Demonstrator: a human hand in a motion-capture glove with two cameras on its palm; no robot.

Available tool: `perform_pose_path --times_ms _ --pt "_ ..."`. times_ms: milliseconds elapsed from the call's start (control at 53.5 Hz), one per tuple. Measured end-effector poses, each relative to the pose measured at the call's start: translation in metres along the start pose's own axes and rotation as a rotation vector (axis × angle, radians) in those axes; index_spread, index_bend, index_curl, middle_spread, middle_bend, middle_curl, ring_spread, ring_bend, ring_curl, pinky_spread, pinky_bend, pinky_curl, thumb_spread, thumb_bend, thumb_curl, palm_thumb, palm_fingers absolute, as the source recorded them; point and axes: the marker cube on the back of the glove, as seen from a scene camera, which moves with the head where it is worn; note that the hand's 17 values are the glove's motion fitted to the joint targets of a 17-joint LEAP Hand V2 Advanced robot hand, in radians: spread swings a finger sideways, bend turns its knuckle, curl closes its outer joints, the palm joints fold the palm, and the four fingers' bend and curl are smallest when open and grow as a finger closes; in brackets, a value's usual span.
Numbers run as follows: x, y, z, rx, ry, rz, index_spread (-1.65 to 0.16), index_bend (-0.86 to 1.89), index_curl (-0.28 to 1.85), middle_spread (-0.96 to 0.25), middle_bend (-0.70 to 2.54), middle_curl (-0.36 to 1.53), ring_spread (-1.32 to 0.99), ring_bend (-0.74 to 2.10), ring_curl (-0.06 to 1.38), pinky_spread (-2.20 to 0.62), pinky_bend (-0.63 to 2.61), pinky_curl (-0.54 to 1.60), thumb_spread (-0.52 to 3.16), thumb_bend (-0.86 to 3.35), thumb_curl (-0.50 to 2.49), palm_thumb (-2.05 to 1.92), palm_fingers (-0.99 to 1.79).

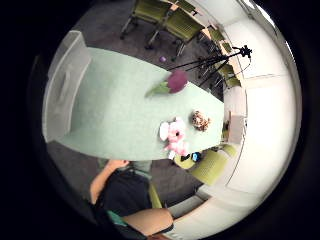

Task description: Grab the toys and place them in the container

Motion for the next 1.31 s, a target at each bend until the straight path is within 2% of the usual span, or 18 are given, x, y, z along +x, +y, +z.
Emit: perform_pose_path --times_ms 131,281,505,729,879,1066,1309 --pt "0.000 0.001 0.002 -0.007 0.001 0.002 -0.12 0.19 0.11 -0.02 0.25 0.11 -0.12 0.16 0.03 -0.04 0.41 0.14 0.72 -0.11 0.01 -0.16 0.04" --pt "0.006 0.000 0.005 -0.004 -0.005 0.000 -0.15 0.19 0.18 -0.02 0.26 0.17 -0.15 0.18 0.06 -0.05 0.43 0.19 0.91 -0.11 0.02 -0.16 0.00" --pt "0.007 0.006 0.007 0.007 -0.010 -0.010 -0.17 0.18 0.25 -0.03 0.26 0.23 -0.17 0.18 0.10 -0.05 0.44 0.24 1.02 -0.11 0.03 -0.17 -0.03" --pt "0.046 -0.014 0.006 0.013 -0.018 -0.010 -0.17 0.18 0.30 -0.03 0.25 0.28 -0.19 0.18 0.13 -0.05 0.43 0.27 1.04 -0.11 0.04 -0.17 -0.04" --pt "0.099 -0.044 0.016 0.036 -0.064 0.015 -0.18 0.17 0.32 -0.03 0.23 0.30 -0.20 0.18 0.15 -0.06 0.45 0.29 1.03 -0.12 0.04 -0.18 -0.03" --pt "0.174 -0.082 0.063 0.070 -0.027 0.039 -0.21 0.17 0.32 -0.06 0.23 0.32 -0.25 0.23 0.18 -0.08 0.56 0.33 0.98 -0.12 0.05 -0.19 0.10" --pt "0.241 -0.103 0.161 -0.056 0.004 0.124 -0.26 0.21 0.37 -0.12 0.31 0.36 -0.31 0.20 0.21 -0.06 0.46 0.32 0.91 -0.14 0.06 -0.21 0.12"
